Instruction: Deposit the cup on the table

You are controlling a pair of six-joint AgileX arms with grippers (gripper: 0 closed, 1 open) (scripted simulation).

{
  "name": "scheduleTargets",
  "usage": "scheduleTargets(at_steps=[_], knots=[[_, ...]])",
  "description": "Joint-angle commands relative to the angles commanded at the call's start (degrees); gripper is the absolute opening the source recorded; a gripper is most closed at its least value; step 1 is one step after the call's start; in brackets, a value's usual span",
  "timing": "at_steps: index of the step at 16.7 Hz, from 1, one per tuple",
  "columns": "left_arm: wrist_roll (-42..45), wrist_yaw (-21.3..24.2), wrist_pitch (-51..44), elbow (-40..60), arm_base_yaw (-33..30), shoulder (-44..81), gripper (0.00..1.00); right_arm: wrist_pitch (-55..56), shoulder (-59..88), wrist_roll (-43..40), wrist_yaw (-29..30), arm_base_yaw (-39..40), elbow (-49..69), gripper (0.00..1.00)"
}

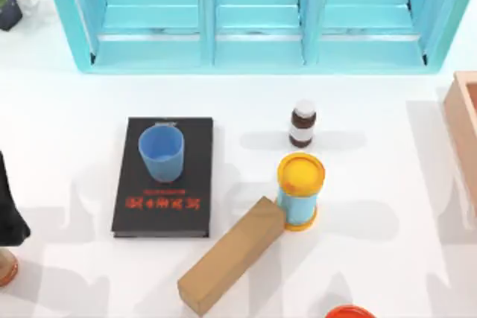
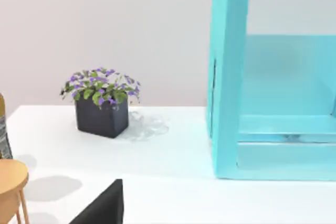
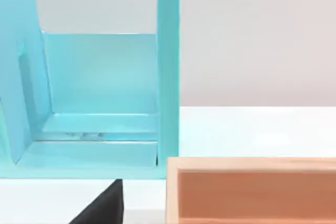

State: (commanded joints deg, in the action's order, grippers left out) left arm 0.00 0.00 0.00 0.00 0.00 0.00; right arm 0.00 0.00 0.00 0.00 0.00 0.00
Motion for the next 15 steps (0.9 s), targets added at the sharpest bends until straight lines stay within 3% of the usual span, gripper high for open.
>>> scheduleTargets(at_steps=[7, 15], knots=[[-1.6, 0.0, -6.1, 7.2, -2.3, 8.2, 1.00, 0.0, 0.0, 0.0, 0.0, 0.0, 0.0, 1.00], [-9.6, 0.0, -28.2, 38.6, -10.4, 41.4, 1.00, 0.0, 0.0, 0.0, 0.0, 0.0, 0.0, 1.00]])
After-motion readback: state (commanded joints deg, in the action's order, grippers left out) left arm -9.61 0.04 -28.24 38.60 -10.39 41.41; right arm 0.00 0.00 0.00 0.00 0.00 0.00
